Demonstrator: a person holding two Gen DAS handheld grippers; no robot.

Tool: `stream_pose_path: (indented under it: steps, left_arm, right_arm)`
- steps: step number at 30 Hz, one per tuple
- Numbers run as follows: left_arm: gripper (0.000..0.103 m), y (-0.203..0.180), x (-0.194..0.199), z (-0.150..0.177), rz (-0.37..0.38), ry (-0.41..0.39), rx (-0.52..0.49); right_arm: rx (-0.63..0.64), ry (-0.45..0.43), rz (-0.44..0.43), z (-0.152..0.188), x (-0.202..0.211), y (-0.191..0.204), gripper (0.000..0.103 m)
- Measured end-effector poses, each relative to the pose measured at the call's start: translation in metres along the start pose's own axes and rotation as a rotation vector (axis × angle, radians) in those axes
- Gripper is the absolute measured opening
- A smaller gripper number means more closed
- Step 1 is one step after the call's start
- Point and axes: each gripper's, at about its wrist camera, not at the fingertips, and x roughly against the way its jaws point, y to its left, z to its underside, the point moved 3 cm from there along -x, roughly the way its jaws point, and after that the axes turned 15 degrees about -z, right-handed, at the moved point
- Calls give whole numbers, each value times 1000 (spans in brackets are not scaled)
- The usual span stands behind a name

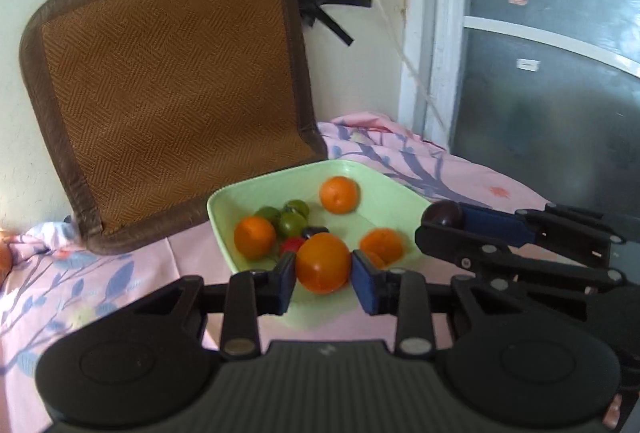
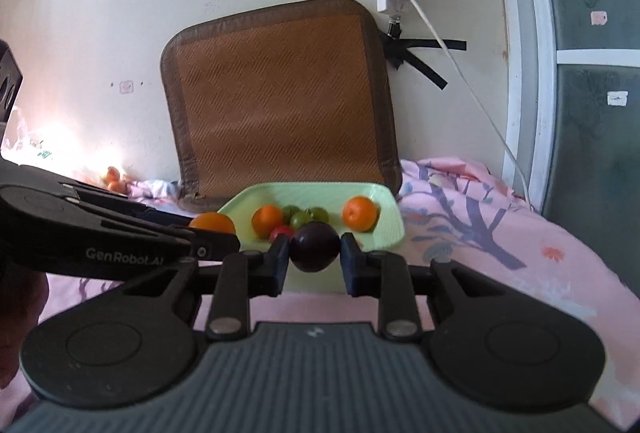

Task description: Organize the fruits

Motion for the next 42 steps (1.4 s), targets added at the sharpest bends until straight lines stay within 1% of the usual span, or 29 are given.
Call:
stream_pose_path:
  steps: [4,6,11,13,14,16,17,19,21,26,31,32,33,34,35,36,38,42]
  left_arm:
    - [30,6,-38,-10,-43,73,22]
    - [30,6,-47,-11,-66,87,18]
    - [31,6,-56,-10,-91,98,15]
    - [36,5,-55,-8,-114,101,14]
    - [38,6,-54,-8,-121,100,18]
    - [39,7,-50,-8,-124,95,25]
    - [41,7,-48,-9,-125,91,26]
    - [44,7,-40,-9,-132,78,23]
    - [56,6,-30,-8,-157,60,10]
    - [58,9,-2,-1,-178,24,8]
    - [61,13,26,12,-195,8,29]
    - [65,14,32,16,-196,9,34]
    - [76,16,37,20,-198,9,40]
    - [84,17,42,24,-200,7,48]
    - [97,18,48,28,-204,2,57]
    - [101,20,53,32,-213,-4,62]
    - [103,21,63,38,-224,-8,66]
    - [103,30,81,50,-244,-8,101]
  right_arm:
    - [-30,34,-6,-10,-35,-18,30]
    - [-49,56,-5,-9,-47,-24,31]
    - [-70,82,10,-3,-62,-31,31]
    - [-73,90,11,-1,-63,-31,31]
    - [-74,91,12,-1,-62,-31,31]
    - [-73,84,20,-1,-60,-30,33]
    - [-72,76,27,-1,-58,-30,38]
    - [-70,60,36,-3,-54,-29,41]
    - [-78,42,45,-4,-46,-27,43]
    - [-114,0,58,3,-17,-13,43]
    - [-166,5,65,18,8,5,45]
    - [-177,9,66,21,12,8,47]
    - [-187,15,64,23,15,11,49]
    - [-197,21,62,25,18,13,50]
    - [-209,28,59,28,22,15,51]
    - [-220,39,56,30,25,17,52]
    - [-242,57,51,35,30,21,52]
    - [-289,77,38,42,38,28,53]
